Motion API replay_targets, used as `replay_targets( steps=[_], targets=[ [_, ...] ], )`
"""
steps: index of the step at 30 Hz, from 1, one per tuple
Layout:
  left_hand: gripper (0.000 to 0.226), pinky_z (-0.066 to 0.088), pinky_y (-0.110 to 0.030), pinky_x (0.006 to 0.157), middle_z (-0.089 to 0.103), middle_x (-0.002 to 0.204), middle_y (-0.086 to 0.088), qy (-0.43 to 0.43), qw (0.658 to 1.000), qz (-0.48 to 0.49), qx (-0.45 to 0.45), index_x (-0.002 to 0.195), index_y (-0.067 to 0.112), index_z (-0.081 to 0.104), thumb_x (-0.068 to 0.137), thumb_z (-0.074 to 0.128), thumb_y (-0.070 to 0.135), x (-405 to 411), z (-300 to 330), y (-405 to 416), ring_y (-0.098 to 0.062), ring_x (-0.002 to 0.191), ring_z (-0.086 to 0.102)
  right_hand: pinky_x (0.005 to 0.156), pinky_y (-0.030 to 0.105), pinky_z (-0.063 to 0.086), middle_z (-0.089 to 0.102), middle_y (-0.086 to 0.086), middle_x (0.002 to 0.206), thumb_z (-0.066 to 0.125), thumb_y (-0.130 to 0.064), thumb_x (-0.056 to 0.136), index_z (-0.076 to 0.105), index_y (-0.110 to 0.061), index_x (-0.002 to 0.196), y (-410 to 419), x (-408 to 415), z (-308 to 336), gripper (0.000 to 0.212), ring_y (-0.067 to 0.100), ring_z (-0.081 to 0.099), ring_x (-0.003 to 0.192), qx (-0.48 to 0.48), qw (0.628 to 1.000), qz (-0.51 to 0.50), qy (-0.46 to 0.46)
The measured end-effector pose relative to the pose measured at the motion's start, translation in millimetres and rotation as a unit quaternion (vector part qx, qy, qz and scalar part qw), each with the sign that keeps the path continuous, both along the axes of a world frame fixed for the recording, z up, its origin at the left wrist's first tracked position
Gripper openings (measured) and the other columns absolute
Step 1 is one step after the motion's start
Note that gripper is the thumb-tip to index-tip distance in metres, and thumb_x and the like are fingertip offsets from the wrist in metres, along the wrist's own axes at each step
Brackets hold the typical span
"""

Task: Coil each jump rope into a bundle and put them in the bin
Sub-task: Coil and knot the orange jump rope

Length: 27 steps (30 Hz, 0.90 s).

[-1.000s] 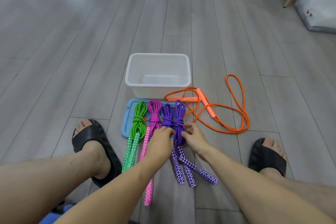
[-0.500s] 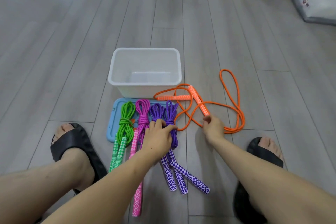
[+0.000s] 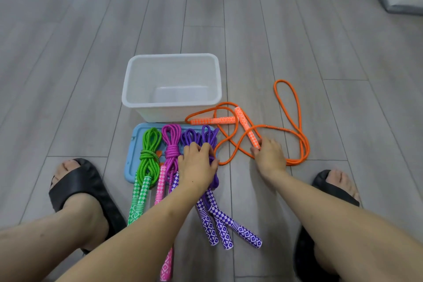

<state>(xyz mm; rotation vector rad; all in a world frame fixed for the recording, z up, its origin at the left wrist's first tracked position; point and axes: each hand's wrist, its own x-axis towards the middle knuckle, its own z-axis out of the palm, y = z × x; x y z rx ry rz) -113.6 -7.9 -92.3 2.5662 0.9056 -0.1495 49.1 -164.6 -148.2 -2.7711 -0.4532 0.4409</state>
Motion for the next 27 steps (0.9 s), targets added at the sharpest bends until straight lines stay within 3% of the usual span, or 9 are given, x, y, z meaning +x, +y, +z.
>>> replay_targets(
  steps=[5, 11, 15, 18, 22, 24, 27],
  targets=[
    [0.029, 0.042, -0.046, 0.1, 0.05, 0.122, -0.004, 0.025, 1.0, -0.006, -0.009, 0.118, 0.027, 0.057, 0.097, 0.06, 0.046, 3, 2, 2, -0.027, 0.121, 0.044, 0.098, 0.048, 0.046, 0.065, 0.018, 0.124, 0.054, -0.033, 0.098, 0.059, -0.011, 0.12, -26, 16, 20, 0.032, 0.04, 0.06, 0.118, -0.091, 0.995, 0.024, 0.032],
    [0.032, 0.047, -0.047, 0.097, 0.054, 0.128, -0.009, 0.019, 0.999, -0.034, -0.029, 0.127, 0.02, 0.056, 0.1, 0.057, 0.036, 6, 34, 8, -0.031, 0.123, 0.047, 0.088, 0.043, 0.052, 0.072, 0.017, 0.114, 0.061, -0.031, 0.095, 0.07, -0.013, 0.115, -53, 42, 98, 0.028, 0.039, 0.066, 0.108, 0.016, 0.999, 0.029, -0.003],
    [0.026, 0.05, -0.044, 0.092, 0.062, 0.119, -0.012, -0.043, 0.995, -0.071, -0.052, 0.121, 0.016, 0.061, 0.099, 0.058, 0.031, 22, 92, 2, -0.033, 0.114, 0.057, 0.083, 0.037, 0.053, 0.075, 0.009, 0.108, 0.068, -0.036, 0.093, 0.073, -0.02, 0.105, -51, 51, 185, 0.021, 0.031, 0.068, 0.104, 0.082, 0.997, 0.005, -0.017],
    [0.027, 0.05, -0.038, 0.091, 0.07, 0.114, -0.011, -0.115, 0.984, -0.111, -0.085, 0.121, 0.012, 0.062, 0.098, 0.063, 0.026, 40, 155, -9, -0.031, 0.108, 0.065, 0.072, 0.029, 0.041, 0.072, 0.004, 0.096, 0.071, -0.035, 0.092, 0.075, -0.019, 0.101, -41, 49, 261, 0.019, 0.021, 0.063, 0.091, 0.117, 0.992, 0.05, -0.023],
    [0.062, 0.047, -0.038, 0.102, 0.062, 0.135, -0.006, -0.174, 0.961, -0.163, -0.141, 0.143, 0.012, 0.045, 0.092, 0.073, 0.034, 61, 251, -33, -0.023, 0.125, 0.059, 0.072, 0.031, 0.045, 0.07, 0.002, 0.079, 0.074, -0.033, 0.092, 0.078, -0.015, 0.092, -29, 35, 364, 0.018, 0.015, 0.061, 0.077, 0.162, 0.976, 0.142, -0.013],
    [0.065, 0.049, -0.039, 0.096, 0.063, 0.13, -0.004, -0.201, 0.949, -0.18, -0.164, 0.143, 0.016, 0.042, 0.089, 0.073, 0.034, 68, 293, -44, -0.02, 0.116, 0.062, 0.074, 0.035, 0.05, 0.073, 0.002, 0.078, 0.074, -0.036, 0.093, 0.078, -0.013, 0.089, -27, 20, 412, 0.023, 0.015, 0.063, 0.074, 0.198, 0.963, 0.18, -0.01],
    [0.035, 0.047, -0.031, 0.072, 0.068, 0.097, -0.001, -0.279, 0.933, -0.163, -0.16, 0.129, 0.015, 0.049, 0.095, 0.057, 0.011, 66, 344, -53, -0.012, 0.082, 0.062, 0.069, 0.028, 0.05, 0.071, 0.0, 0.082, 0.069, -0.035, 0.097, 0.075, -0.014, 0.097, -31, -5, 466, 0.022, 0.012, 0.063, 0.076, 0.251, 0.944, 0.213, -0.018]
  ],
)
